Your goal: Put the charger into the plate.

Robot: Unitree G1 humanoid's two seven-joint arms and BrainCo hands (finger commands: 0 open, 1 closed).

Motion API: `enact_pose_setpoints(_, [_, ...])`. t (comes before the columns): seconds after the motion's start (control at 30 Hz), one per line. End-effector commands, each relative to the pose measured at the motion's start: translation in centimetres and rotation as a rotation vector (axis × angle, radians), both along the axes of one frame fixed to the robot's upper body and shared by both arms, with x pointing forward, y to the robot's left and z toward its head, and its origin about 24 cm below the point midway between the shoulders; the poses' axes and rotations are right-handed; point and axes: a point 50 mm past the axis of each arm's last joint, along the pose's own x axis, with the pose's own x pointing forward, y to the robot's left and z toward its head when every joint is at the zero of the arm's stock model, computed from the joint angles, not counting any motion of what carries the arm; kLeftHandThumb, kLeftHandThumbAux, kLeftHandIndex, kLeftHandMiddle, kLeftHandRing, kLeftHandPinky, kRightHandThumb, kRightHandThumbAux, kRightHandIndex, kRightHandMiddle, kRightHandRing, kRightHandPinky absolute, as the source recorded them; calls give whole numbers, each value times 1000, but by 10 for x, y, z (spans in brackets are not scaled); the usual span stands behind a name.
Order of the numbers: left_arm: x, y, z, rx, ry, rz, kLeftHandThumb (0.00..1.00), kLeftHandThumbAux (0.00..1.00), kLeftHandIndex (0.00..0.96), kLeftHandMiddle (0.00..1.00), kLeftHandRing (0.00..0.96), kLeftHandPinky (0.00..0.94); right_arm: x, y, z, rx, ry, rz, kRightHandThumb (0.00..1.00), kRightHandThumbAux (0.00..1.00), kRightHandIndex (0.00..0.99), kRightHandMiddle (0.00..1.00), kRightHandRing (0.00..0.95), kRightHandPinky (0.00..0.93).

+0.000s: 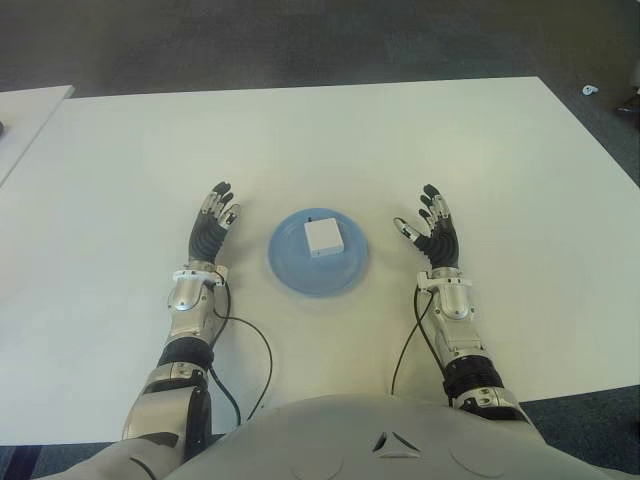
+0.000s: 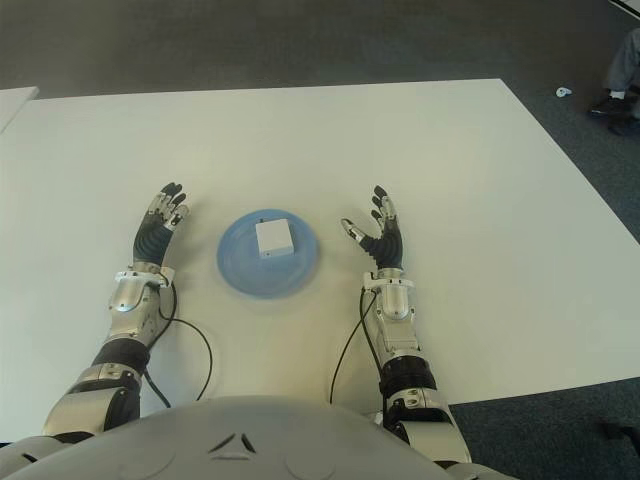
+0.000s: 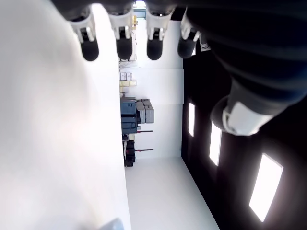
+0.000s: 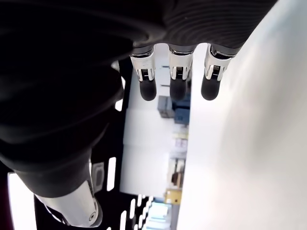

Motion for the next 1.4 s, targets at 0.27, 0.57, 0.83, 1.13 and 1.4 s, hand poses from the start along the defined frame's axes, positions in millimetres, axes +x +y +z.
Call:
enact_pose_setpoints(0.27, [-37,-3,-42,-47,226,16,0,555,0,0,0,22,-9,-8,-26,-8,132,49,57,793,56,76,66,93])
enact_pose_setpoints(0.57, [-37,-4,-43,-43,230,12,0,562,0,4,0,35,-5,-10,-28,-14,152,76,54,799,51,72,66,100])
enact_pose_setpoints(0.83, [-37,-8,-44,-47,229,10,0,563,0,13,7,46,4,-12,-28,-19,168,94,66,802,52,65,61,92])
enact_pose_setpoints(1.13, [-37,-11,-44,-47,226,3,0,564,0,18,11,43,14,-11,-28,-36,209,141,81,787,35,41,36,53])
enact_pose_setpoints(1.4, [-37,-11,-45,-42,239,-8,0,570,0,26,19,54,18,-7,-31,-44,248,145,101,762,20,25,18,40])
